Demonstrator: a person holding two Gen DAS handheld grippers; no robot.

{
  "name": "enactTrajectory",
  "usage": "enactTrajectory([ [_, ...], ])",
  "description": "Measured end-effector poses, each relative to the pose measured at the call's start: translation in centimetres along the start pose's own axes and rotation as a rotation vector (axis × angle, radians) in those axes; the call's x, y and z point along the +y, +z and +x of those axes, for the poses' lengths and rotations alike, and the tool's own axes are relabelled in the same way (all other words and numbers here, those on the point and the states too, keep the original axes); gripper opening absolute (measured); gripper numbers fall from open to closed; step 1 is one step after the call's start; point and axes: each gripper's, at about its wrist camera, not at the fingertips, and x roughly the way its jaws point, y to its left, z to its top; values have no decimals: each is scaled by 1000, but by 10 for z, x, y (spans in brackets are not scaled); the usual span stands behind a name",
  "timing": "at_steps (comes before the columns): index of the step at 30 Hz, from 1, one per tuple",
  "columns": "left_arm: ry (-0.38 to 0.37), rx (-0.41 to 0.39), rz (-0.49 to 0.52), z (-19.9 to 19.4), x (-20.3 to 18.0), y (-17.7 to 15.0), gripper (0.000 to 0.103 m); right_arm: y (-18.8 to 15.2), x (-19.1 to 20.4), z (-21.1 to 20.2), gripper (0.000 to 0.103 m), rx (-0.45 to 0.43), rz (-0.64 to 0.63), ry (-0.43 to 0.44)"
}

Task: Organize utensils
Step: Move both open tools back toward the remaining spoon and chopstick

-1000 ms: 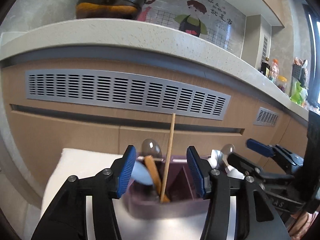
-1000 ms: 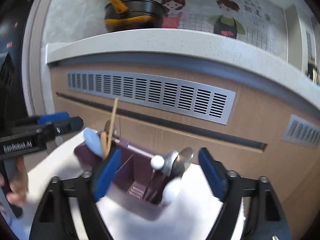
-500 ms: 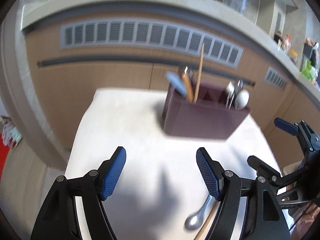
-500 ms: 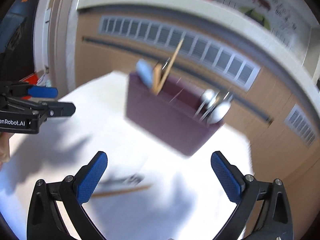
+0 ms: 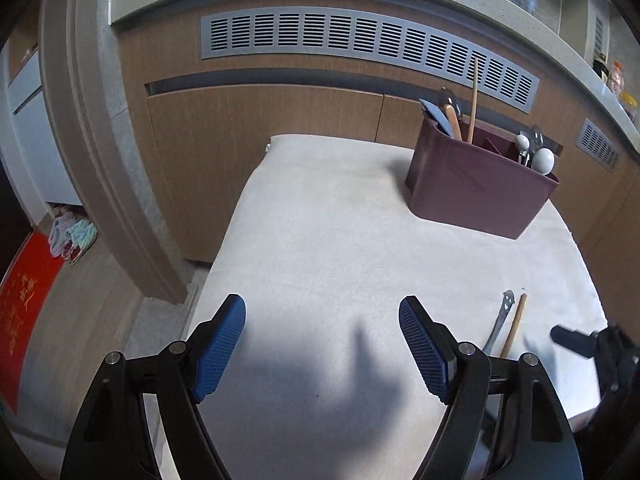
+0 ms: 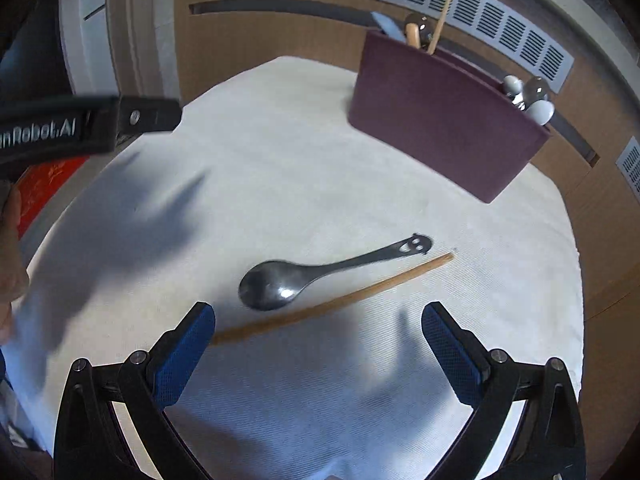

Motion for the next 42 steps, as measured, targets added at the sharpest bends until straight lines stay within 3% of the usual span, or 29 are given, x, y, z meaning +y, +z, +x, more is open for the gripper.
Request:
enactTrajectory([
  [4, 3, 0, 6, 0, -2, 1, 80, -9, -3, -4, 102, 14, -23, -17],
  [9, -12, 5, 16, -2, -7, 0, 82, -32, -31, -8, 102, 53, -42, -98],
  [11, -22, 9, 26, -1, -11, 0, 83, -38, -49, -11, 102, 68, -16, -87],
  [15, -41, 29, 44, 3, -18, -2, 83, -41, -86, -17, 102, 78, 76, -144],
  [18, -51, 51, 52, 8, -22, -5, 83, -39, -98, -21, 102, 72, 165, -54],
  [21, -64, 89, 61, 13, -25, -10, 83, -31, -92, -19, 101, 78, 165, 22],
  [25, -153, 171, 123, 10, -36, -30, 83, -23, -95, -21, 97, 42, 159, -11],
  [28, -339, 279, 144, 4, -45, -51, 83, -20, -108, -26, 87, 30, 195, 3],
  [30, -452, 348, 138, 3, -52, -61, 82, -23, -118, -24, 71, 38, 221, 33],
  [31, -504, 377, 145, 4, -59, -66, 81, -20, -121, -22, 67, 50, 234, 49],
  [35, -524, 384, 192, 3, -80, -70, 81, -21, -124, -12, 61, 111, 293, 160],
  [39, -641, 446, 179, 4, -94, -71, 81, -15, -114, -1, 58, 123, 314, 194],
  [42, -583, 426, 207, 0, -96, -69, 81, -3, -106, 8, 58, 128, 335, 234],
])
